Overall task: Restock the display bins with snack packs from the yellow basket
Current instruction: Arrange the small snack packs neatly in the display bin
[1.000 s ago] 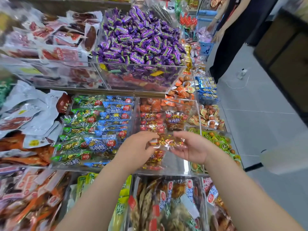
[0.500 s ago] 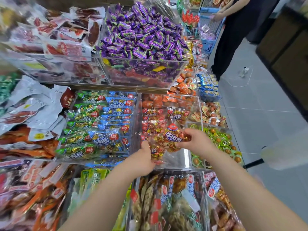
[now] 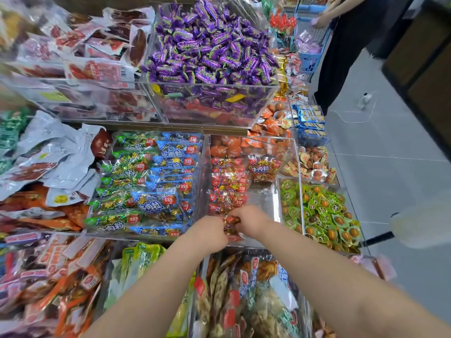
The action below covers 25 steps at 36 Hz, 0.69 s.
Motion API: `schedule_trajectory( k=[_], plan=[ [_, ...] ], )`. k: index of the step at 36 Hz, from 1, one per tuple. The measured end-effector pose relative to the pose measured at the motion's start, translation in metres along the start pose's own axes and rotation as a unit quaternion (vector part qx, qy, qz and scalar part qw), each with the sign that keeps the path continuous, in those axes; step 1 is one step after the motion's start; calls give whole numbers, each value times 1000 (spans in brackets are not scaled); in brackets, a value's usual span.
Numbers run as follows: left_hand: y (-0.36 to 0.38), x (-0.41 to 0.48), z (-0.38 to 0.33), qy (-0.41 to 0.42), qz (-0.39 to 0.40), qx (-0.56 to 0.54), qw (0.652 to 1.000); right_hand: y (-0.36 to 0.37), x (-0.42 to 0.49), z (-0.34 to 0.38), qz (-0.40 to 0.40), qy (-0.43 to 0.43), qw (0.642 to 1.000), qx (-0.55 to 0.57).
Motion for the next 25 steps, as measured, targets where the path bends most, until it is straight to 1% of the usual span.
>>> schedule_trajectory(
  k=[3,7,9,13,17,18,19,20,21,22,23,24,25],
  plan=[
    [-1,-2,0,-2,-10,0,1000,0,5,0,2,2,1000,-22],
    [-6,-4,0,4,-31,-5,1000,2,10,8,-45,20,997,-58],
    [-8,-6,0,9,-40,1,999,3,13,9,-55,23,996,-63],
    [-10,-3,-1,-1,-65,18,998,6,16,4,-16,39,998,-37],
    [-10,1,-5,-11,-103,27,994,7,22,0,32,27,999,-21],
    [-9,2,-5,-12,-117,29,993,6,23,-2,49,27,998,-1],
    [-9,3,-5,-13,-128,31,991,5,23,-6,72,31,996,47],
    [-8,3,-6,-14,-136,38,990,3,21,-9,98,35,987,122],
    [-8,3,-7,-13,-142,49,989,-1,19,-14,121,47,969,208],
    [-7,4,-7,-10,-149,65,987,-5,16,-20,126,70,947,288],
    [-7,4,-8,-2,-164,83,983,-8,16,-28,107,105,925,349],
    [-5,5,-10,12,-183,101,978,-12,16,-39,63,148,904,396],
    [-4,7,-12,30,-199,118,972,-15,19,-51,3,193,884,426]
  ],
)
Point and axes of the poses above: each hand's wrist, its own x-axis towards the middle knuckle, its own y-axis out of the palm, z = x × y, the point moved 3 cm from there along x, towards the middle knuckle, and after that the axes turned 5 degrees about -x, right-handed, at the moved point
